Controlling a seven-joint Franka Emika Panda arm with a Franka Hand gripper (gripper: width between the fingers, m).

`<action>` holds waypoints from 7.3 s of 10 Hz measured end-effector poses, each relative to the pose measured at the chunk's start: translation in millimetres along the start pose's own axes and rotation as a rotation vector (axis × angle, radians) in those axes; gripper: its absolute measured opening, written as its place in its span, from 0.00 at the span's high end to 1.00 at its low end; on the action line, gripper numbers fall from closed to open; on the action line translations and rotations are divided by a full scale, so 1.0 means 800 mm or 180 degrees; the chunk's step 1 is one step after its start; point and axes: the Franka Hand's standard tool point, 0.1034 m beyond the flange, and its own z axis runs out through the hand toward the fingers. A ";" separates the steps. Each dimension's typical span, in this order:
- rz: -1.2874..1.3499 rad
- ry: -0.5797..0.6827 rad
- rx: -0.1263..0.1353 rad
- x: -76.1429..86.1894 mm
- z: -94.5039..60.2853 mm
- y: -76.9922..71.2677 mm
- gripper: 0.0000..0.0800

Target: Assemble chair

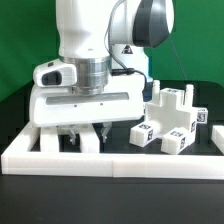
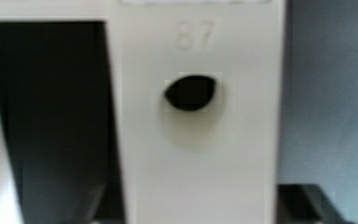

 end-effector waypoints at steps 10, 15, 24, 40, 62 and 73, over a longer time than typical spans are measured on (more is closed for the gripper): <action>0.0114 0.0017 0.0034 0.005 -0.028 -0.005 0.64; 0.0409 0.0138 0.0114 0.012 -0.110 -0.016 0.64; 0.2836 0.0019 0.0337 0.010 -0.136 -0.062 0.64; 0.2778 0.0105 0.0360 0.050 -0.176 -0.180 0.64; 0.2769 0.0018 0.0302 0.037 -0.139 -0.224 0.64; 0.2731 -0.0015 0.0234 0.033 -0.102 -0.221 0.64</action>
Offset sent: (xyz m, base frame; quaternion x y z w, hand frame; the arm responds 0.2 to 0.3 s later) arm 0.0000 0.0000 0.0000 0.0000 0.0000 0.0000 1.0000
